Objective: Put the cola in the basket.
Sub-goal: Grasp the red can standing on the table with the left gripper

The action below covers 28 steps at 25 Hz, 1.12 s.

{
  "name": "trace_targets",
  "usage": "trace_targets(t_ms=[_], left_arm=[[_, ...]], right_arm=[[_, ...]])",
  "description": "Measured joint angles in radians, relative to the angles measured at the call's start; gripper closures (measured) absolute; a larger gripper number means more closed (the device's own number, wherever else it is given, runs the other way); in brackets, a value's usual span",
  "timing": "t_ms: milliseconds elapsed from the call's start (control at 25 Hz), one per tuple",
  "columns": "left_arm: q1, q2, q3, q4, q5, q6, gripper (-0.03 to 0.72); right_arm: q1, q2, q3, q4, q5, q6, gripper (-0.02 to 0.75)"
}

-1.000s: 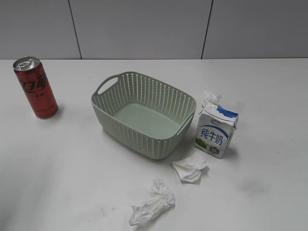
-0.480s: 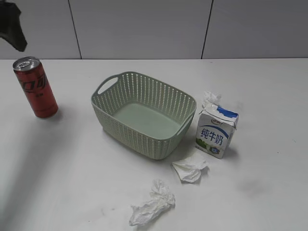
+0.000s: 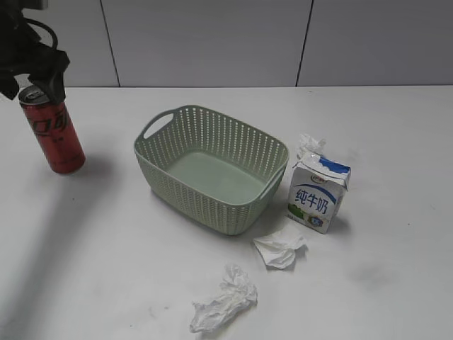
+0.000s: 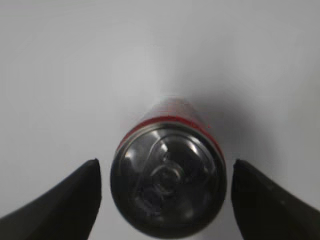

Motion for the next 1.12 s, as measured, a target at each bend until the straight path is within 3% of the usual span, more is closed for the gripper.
trace_targets(t_ms=[480, 680, 800, 1120], left_arm=[[0.0, 0.092, -0.007, 0.0, -0.077, -0.001, 0.076], [0.0, 0.094, -0.007, 0.0, -0.084, -0.001, 0.157], [0.0, 0.094, -0.015, 0.0, -0.062, -0.003, 0.157], [-0.001, 0.094, -0.202, 0.0, 0.117, -0.003, 0.157]], right_arm=[[0.0, 0.0, 0.0, 0.0, 0.0, 0.0, 0.166], [0.0, 0.0, 0.0, 0.0, 0.0, 0.0, 0.166], [0.0, 0.0, 0.0, 0.0, 0.0, 0.0, 0.166], [0.0, 0.0, 0.0, 0.0, 0.0, 0.0, 0.166]])
